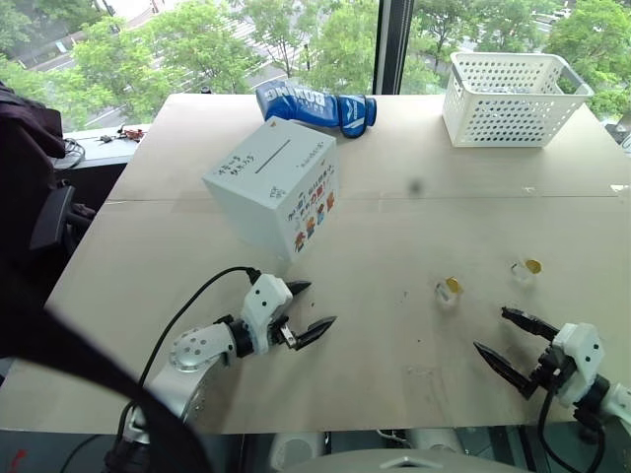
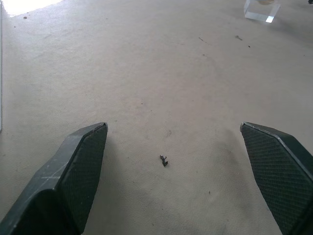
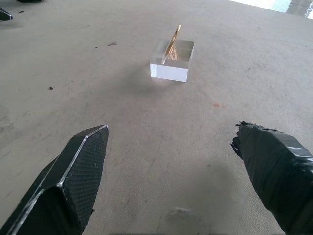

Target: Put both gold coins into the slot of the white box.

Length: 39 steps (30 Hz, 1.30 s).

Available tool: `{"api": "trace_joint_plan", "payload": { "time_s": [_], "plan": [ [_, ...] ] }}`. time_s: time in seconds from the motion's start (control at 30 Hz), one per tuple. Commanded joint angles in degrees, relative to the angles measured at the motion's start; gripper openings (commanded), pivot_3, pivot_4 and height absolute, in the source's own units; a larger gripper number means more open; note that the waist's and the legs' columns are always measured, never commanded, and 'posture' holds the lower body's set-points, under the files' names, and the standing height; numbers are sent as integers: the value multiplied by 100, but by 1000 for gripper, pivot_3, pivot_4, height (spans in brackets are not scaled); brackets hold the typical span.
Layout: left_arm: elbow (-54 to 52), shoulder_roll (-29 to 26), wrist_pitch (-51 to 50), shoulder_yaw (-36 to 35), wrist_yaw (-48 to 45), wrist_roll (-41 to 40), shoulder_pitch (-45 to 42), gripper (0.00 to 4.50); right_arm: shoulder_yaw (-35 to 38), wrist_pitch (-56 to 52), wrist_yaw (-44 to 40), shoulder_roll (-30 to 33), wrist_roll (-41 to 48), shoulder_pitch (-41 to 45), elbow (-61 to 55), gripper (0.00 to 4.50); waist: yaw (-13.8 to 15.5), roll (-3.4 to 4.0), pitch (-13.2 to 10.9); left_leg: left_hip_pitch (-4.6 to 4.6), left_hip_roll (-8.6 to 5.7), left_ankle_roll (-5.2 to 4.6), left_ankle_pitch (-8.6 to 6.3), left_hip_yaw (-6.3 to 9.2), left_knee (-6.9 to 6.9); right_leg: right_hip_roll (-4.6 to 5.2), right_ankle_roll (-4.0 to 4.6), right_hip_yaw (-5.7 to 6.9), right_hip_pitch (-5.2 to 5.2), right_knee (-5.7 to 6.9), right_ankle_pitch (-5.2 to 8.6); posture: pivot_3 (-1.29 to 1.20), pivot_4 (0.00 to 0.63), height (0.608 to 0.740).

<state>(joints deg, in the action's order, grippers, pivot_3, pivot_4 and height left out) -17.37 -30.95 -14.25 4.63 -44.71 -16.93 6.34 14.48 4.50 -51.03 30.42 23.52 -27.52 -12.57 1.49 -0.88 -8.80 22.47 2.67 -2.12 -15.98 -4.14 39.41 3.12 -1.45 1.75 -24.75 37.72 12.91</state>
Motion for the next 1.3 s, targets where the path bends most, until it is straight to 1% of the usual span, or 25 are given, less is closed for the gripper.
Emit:
{"api": "trace_joint_plan", "payload": {
  "time_s": [0.03, 0.1, 0.27, 0.33, 0.47, 0.53, 0.63, 0.83, 0.93, 1.07, 1.1, 1.13, 1.2, 1.23, 1.3],
  "plan": [
    [-216, 18, -123, 8, 41, -54, -98, 4443, 238, -3, 79, 66, 159, 182, -100, 4500, -1, 0, 0, 0, 0, 0, 0, 0, 0, 0, 0, 0, 0, 0, 0, 0, 150, 704],
    [-353, 69, -229, -50, 188, -78, -80, 4443, 206, -86, 187, 49, 148, 393, -55, 4500, -15, -2, -1, 0, 0, 0, 0, 0, 0, 0, 0, -1, 0, 0, 0, 0, 150, 704],
    [-588, 84, -351, -88, 232, -155, 8, 4443, 22, -206, 268, -11, 100, 392, -297, 4500, -44, -2, -1, 4, 0, 0, 0, 5, -2, -3, 0, 2, -1, 0, 0, 0, 150, 704],
    [-556, 88, -321, -66, 285, -71, 12, 4443, -21, -230, 314, -10, 61, 511, -263, 4500, -54, -3, -2, 10, 0, -1, -1, 8, -6, -6, 1, 4, -6, -1, -1, 0, 150, 704],
    [-677, 157, -463, -117, 384, -188, -49, 4443, 13, -502, 395, 44, 214, 667, -450, 4500, -67, -2, -2, 11, 0, -2, -1, 3, -5, -5, 1, 0, -7, -2, -1, 0, 150, 704],
    [-746, 118, -464, -149, 379, -223, -12, 4443, -7, -673, 476, 2, 315, 770, -579, 4500, -65, -2, -2, 10, 0, -2, -1, 3, -4, -4, 0, 0, -7, -1, 0, 0, 150, 704],
    [-1059, 9, -634, -267, 267, -489, 121, 4443, -237, -1023, 720, -128, 386, 1058, -854, 4500, -74, -6, -4, 9, 1, -2, -1, 2, -4, -5, 0, -1, -7, -1, 0, 0, 150, 704],
    [-1666, -133, -844, -261, 138, -823, 78, 4443, -644, -1683, 1164, -221, 270, 1553, -1054, 4500, -58, -8, -6, 13, -2, -2, -1, 5, -4, -3, 2, 2, -7, -2, -1, 0, 150, 704],
    [-1944, -266, -991, -234, 128, -879, 0, 4443, -749, -1908, 1269, -220, 232, 1700, -1006, 4500, -56, -9, -6, 13, -4, -2, -1, 5, -3, -2, 2, 1, -7, -2, -1, 0, 150, 704],
    [-1955, -426, -1034, -231, 92, -818, -105, 4443, -816, -2028, 1249, -177, 185, 1729, -953, 4500, -64, -9, -6, 13, -6, -2, -1, 7, -4, -5, 3, 1, -7, -2, -2, 0, 150, 704],
    [-1935, -439, -1046, -236, 89, -835, -138, 4500, -825, -2043, 1261, -177, 154, 1728, -941, 3918, -64, -9, -6, 13, -5, -2, -1, 8, -4, -8, 3, 2, -7, -2, -2, 0, 150, 704],
    [-1918, -442, -1067, -226, 93, -847, -183, 4500, -821, -2056, 1262, -178, 143, 1729, -927, 3654, -65, -9, -6, 13, -5, -2, -1, 8, -4, -8, 3, 2, -7, -1, -2, 0, 150, 704],
    [-1868, -458, -1108, -196, 77, -850, -306, 4500, -828, -2062, 1267, -188, 134, 1712, -921, 2746, -65, -9, -6, 13, -5, -2, -1, 8, -4, -9, 2, 2, -7, -1, -1, 0, 150, 704],
    [-1846, -465, -1132, -178, 69, -849, -366, 4500, -835, -2052, 1265, -192, 127, 1697, -921, 2411, -65, -9, -6, 13, -5, -2, -1, 7, -4, -8, 2, 1, -7, -1, -1, 0, 150, 704],
    [-1801, -474, -1194, -158, 64, -858, -496, 4500, -868, -2049, 1261, -195, 103, 1665, -937, 1265, -64, -10, -6, 13, -6, -2, -1, 7, -4, -8, 1, 0, -7, -2, -1, 0, 150, 704]
  ]
}}
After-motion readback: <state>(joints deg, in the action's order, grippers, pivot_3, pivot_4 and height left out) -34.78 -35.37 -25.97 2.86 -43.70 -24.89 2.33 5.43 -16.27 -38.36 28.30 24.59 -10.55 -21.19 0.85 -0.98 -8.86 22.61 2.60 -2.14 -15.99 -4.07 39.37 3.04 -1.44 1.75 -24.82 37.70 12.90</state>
